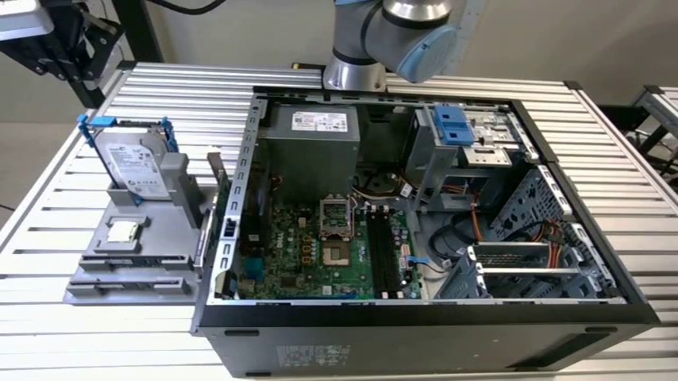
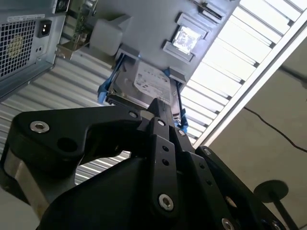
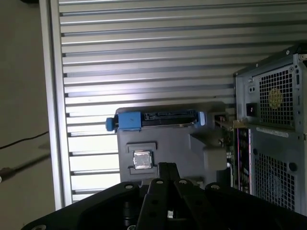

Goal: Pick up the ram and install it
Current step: 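Reach for the ram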

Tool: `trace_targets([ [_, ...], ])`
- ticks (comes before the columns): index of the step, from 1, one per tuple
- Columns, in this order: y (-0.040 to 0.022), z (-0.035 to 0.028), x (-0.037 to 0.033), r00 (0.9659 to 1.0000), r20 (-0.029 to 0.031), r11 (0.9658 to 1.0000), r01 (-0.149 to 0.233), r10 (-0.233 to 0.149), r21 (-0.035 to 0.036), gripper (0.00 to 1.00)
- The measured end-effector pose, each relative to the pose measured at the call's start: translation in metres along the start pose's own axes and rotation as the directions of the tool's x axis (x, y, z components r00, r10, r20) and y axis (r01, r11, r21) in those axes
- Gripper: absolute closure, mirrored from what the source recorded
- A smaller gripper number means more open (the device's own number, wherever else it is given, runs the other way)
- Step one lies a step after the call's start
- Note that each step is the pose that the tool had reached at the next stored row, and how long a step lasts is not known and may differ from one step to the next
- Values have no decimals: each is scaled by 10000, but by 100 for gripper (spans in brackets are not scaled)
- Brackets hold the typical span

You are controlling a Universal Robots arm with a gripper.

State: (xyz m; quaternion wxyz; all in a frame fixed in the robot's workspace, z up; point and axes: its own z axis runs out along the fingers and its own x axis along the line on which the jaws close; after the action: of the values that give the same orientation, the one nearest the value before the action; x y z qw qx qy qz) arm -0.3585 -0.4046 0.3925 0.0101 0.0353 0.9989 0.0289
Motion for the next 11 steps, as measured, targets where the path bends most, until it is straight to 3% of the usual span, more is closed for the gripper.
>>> trace_targets([
  [11,-174,-10,-13,10000,1,10000,0,0,-1,100],
])
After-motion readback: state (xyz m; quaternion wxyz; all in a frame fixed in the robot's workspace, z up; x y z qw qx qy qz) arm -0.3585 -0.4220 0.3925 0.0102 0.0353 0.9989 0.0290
